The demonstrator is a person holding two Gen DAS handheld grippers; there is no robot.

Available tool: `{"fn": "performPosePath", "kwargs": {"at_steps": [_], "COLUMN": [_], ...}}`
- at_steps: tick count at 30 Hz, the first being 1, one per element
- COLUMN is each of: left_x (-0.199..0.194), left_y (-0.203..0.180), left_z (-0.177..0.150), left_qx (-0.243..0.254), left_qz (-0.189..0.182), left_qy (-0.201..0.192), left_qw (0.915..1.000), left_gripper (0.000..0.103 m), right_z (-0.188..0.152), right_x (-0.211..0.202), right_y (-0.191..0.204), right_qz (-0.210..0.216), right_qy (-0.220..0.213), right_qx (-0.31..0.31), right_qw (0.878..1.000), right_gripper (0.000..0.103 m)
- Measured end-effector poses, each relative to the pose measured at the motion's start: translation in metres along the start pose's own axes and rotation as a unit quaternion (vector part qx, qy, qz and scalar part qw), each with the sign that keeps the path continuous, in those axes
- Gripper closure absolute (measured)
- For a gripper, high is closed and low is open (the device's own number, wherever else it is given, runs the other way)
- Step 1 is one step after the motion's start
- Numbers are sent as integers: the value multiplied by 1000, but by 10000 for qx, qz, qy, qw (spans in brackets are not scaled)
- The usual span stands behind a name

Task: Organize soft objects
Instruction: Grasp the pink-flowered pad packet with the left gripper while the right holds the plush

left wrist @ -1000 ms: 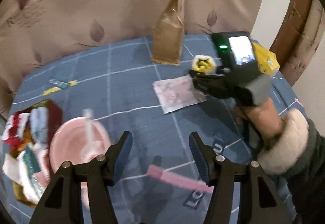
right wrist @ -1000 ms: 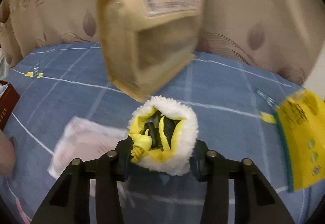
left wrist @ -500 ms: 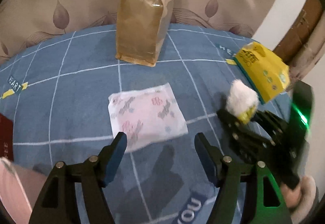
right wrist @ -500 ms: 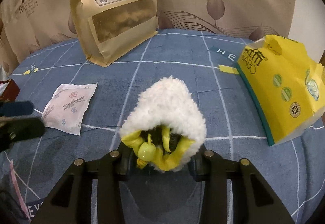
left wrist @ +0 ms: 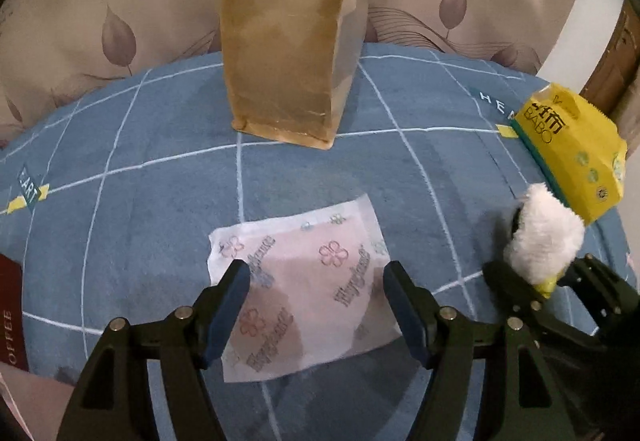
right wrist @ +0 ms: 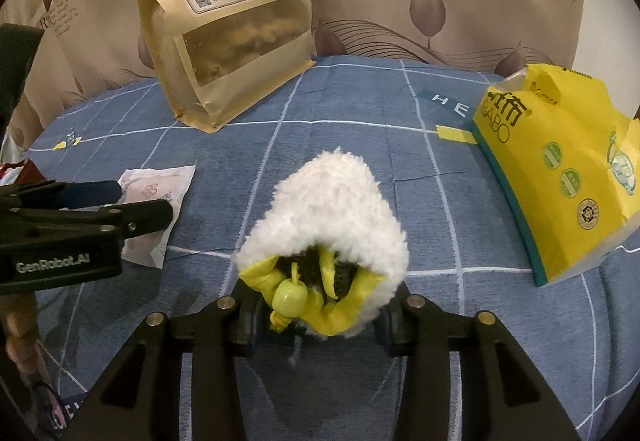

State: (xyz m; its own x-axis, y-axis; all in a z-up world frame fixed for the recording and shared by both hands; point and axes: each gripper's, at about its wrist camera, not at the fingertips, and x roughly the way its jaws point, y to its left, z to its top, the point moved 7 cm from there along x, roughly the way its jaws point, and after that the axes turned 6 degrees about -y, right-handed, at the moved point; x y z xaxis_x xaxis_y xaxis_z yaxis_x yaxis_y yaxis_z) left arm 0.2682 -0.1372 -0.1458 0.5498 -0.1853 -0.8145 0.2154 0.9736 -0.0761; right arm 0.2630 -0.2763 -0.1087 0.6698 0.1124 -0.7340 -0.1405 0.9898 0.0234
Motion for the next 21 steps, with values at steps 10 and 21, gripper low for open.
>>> {"fn": "performPosePath", "kwargs": {"at_steps": [10, 21], "left_x": [7, 7], "left_y": [4, 9], "left_z": [-9, -5], "left_qx": [216, 147], "left_qz": [184, 239], "left_qy": [-158, -82], "left_qw": [9995, 9996], "left_gripper": [9, 76], "right_z": [0, 0], "right_x": [0, 0], "right_y": [1, 4], "right_qz": [15, 5], "right_qy": [0, 8], "right_qx": [1, -18], "right_qw": [10000, 10000], "right_gripper": [61, 59]}}
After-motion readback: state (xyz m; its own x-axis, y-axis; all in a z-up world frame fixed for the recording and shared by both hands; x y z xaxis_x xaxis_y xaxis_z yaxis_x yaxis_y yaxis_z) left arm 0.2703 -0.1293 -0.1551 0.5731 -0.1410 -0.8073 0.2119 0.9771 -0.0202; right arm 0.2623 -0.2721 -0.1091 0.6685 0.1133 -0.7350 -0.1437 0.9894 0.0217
